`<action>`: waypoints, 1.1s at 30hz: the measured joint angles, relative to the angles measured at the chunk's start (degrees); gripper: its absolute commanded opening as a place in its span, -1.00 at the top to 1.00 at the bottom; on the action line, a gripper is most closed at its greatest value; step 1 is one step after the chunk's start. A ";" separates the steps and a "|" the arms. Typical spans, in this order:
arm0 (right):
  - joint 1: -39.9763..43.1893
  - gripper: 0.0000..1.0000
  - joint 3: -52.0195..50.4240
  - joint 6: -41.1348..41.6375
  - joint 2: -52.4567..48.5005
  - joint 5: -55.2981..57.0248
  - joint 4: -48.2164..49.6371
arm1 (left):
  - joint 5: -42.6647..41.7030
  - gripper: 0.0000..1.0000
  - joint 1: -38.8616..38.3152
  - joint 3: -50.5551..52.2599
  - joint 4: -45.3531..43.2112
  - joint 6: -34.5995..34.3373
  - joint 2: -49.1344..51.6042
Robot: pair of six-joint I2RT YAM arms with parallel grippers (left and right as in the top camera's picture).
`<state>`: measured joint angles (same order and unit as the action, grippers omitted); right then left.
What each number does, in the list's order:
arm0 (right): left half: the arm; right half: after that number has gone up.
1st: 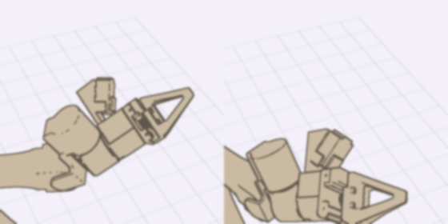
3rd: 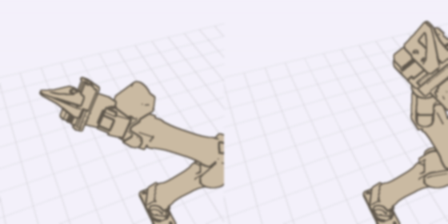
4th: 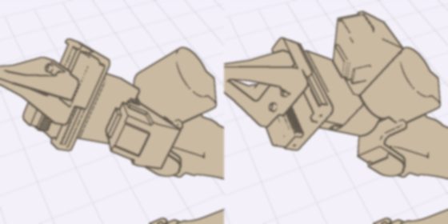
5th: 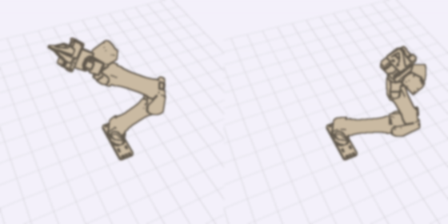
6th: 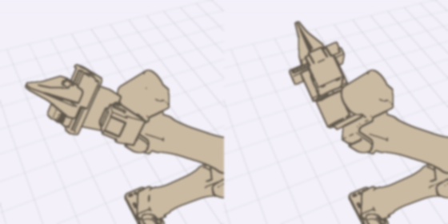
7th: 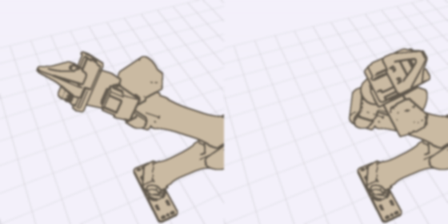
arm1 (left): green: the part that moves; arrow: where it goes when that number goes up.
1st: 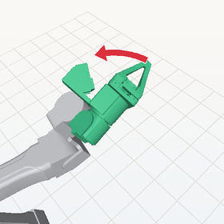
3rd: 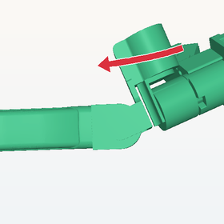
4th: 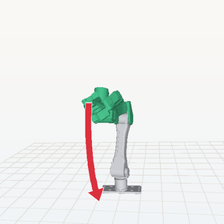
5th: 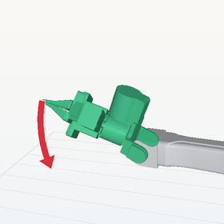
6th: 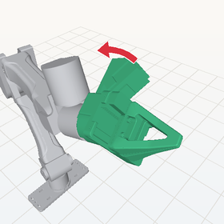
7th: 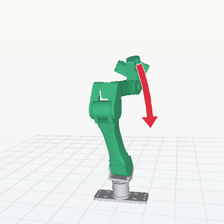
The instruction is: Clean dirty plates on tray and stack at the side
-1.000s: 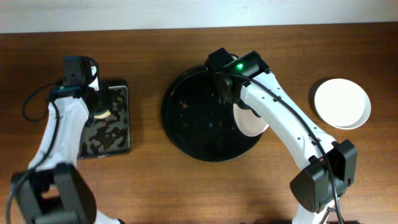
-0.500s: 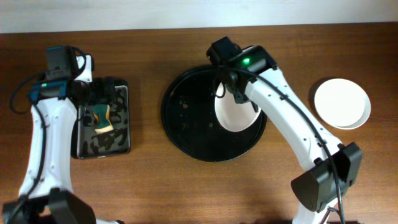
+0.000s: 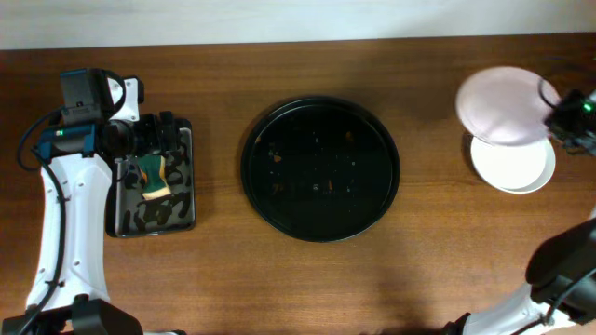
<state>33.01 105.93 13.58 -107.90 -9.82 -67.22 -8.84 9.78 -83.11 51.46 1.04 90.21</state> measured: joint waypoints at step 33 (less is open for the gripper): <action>-39.12 -0.97 -24.44 -12.81 36.46 -14.38 6.29 | -2.99 -0.98 -1.36 0.00 8.15 3.93 -10.60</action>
<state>-6.11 81.49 0.78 -71.44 -24.21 -60.93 -11.84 8.43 -83.11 59.61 4.97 79.61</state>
